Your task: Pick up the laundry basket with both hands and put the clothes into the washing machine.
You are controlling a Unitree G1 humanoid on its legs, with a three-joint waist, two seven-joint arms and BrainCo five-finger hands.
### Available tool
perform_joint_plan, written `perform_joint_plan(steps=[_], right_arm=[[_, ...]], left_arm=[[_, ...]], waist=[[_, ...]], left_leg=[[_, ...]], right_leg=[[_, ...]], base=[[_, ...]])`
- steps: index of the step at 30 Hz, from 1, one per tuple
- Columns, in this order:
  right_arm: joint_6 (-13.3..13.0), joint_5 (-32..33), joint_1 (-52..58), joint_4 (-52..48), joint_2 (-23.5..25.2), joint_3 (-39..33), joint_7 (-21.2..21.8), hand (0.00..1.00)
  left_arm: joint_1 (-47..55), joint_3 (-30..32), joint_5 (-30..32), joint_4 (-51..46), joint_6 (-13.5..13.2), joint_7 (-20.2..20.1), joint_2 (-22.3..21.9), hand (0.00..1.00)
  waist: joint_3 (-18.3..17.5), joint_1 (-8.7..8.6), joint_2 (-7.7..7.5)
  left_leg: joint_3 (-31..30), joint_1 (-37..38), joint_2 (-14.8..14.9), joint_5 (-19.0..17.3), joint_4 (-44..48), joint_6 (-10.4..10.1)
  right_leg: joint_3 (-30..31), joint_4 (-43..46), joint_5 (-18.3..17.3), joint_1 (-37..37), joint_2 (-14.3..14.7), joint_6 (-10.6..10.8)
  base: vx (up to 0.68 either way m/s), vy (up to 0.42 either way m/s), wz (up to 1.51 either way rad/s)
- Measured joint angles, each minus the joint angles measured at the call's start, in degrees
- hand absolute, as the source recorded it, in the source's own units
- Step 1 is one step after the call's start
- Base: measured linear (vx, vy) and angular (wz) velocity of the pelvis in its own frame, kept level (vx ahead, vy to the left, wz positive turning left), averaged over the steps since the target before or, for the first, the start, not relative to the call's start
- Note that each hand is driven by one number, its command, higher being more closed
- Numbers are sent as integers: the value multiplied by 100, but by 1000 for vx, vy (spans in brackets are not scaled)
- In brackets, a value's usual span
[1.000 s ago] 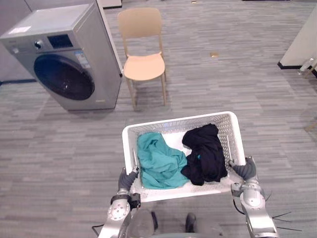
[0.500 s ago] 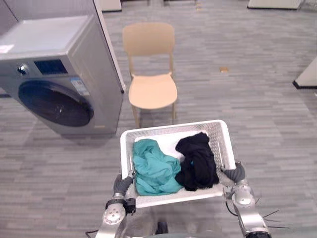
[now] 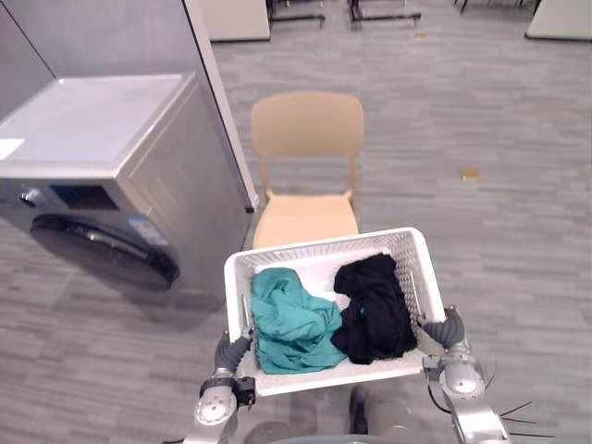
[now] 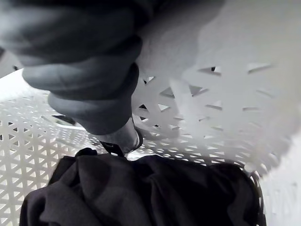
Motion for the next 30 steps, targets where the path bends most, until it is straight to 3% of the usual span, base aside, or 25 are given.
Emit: perform_joint_plan(steps=[1, 2, 5, 6, 7, 8, 9, 11, 13, 15, 17, 20, 21, 22, 25, 26, 30], right_arm=[[-16, 1, -122, -12, -15, -28, -42, 100], [-18, 1, -162, -11, -20, -36, -47, 100], [-38, 5, -248, 129, -33, -49, -50, 100], [-52, 9, -194, 212, -41, -68, -50, 100], [-83, 12, -169, 346, -9, -131, -51, 100], [-80, 13, -174, 448, 61, -145, -54, 100], [-80, 9, -145, 488, 159, -171, -53, 100], [-92, 4, -173, 499, 223, -213, -41, 100], [-96, -10, -187, 607, 242, -242, -18, 100], [-102, -12, -202, 758, 291, -241, 8, 100], [-106, -10, -202, 964, 390, -229, -21, 100], [-113, -3, -205, 1139, 371, -103, -59, 100], [-113, -3, -213, 1179, 373, -66, -78, 100], [-134, 1, -296, 1289, 367, -12, -113, 100], [-128, 14, -850, 1813, 103, 34, -116, 100], [-128, 22, -1020, 1866, 86, 40, -164, 100], [-95, 242, -1944, 2044, 35, 37, -462, 100]], left_arm=[[-17, 11, -13, -31, -103, 0, -11, 100], [-21, 11, -14, -38, -128, 0, -22, 100], [-38, 18, -11, -49, -137, -1, -34, 100], [-29, -6, 0, -52, -127, -3, -69, 100], [-37, -40, 25, 15, -111, -14, -55, 100], [-86, -35, 33, 65, -71, -6, -34, 100], [-134, -22, 47, 45, -25, -4, 45, 100], [-174, -22, 49, 45, -2, -5, 95, 100], [-123, -35, 52, 45, 36, -5, 52, 100], [-150, -42, 174, 42, 56, 2, 153, 100], [-192, -42, 287, 44, 90, 30, 242, 100], [-292, -50, 413, 56, 96, 78, 377, 100], [-377, -65, 458, 90, 97, 139, 423, 100], [-590, -76, 525, 206, 90, 168, 467, 100], [-1051, -139, 621, 546, 95, 253, 399, 100], [-1240, -130, 621, 646, 92, 319, 406, 100], [-2691, -39, 599, 1455, 92, 576, 554, 100]], waist=[[-19, 121, -45], [-9, 146, -67], [10, 214, -97], [5, 202, -54], [19, 149, 45], [31, 119, -81], [17, 117, -286], [77, 131, -472], [86, 130, -477], [129, 98, -529], [138, -58, -547], [140, -86, -548], [145, -111, -575], [232, -189, -679], [398, -175, -423], [530, -180, -398], [1174, -160, -488]], left_leg=[[180, -494, 29, -416, -287, 188], [215, -650, 26, -521, -500, 242], [76, -1113, -137, -532, -2599, 131], [0, -1023, -230, -16, -3755, -62], [-67, -915, -242, 722, -4266, 248], [-38, -858, -339, 729, -4292, 233], [53, -778, -567, 640, -4433, 346], [228, -768, -773, 413, -4391, 505], [363, -576, -908, 127, -4402, 589], [501, -203, -1079, -37, -4519, 712], [507, 58, -1143, -90, -4664, 758], [489, 242, -1185, -86, -4893, 724], [454, 198, -1211, -75, -4872, 698], [289, 51, -1345, -83, -4638, 654], [178, -391, -1100, -120, -4389, 568], [170, -501, -1042, -115, -4342, 548], [125, -1518, -850, -67, -3992, 472]], right_leg=[[131, -343, 14, 336, -44, 28], [183, -447, 23, 425, -68, 43], [292, -760, -43, 886, -334, 327], [317, -752, -204, 1041, -396, 576], [403, -715, -451, 1234, -425, 835], [411, -713, -462, 1259, -550, 839], [435, -715, -485, 1226, -775, 874], [487, -568, -523, 1174, -1046, 972], [614, 279, -542, 829, -1274, 1111], [757, 2107, -370, 31, -1631, 1381], [711, 2788, -604, -375, -1712, 1147], [720, 2337, -825, -852, -1404, 1030], [747, 1700, -755, -906, -1234, 983], [766, 1102, -326, -940, -1157, 828], [659, 787, -122, -1052, -964, 718], [626, 729, -57, -1096, -914, 694], [475, 766, 162, -1908, -800, 586]], base=[[410, 0, -30], [497, 46, -43], [426, 147, -35], [427, 236, -14], [488, 308, -6], [459, 309, 1], [358, 248, -1], [308, 196, -15], [234, 206, -32], [189, 181, -27], [185, 92, 5], [182, 15, 10], [183, -90, 49], [177, -113, 59], [77, -68, 14], [-10, -80, -11], [-106, -63, 8]])
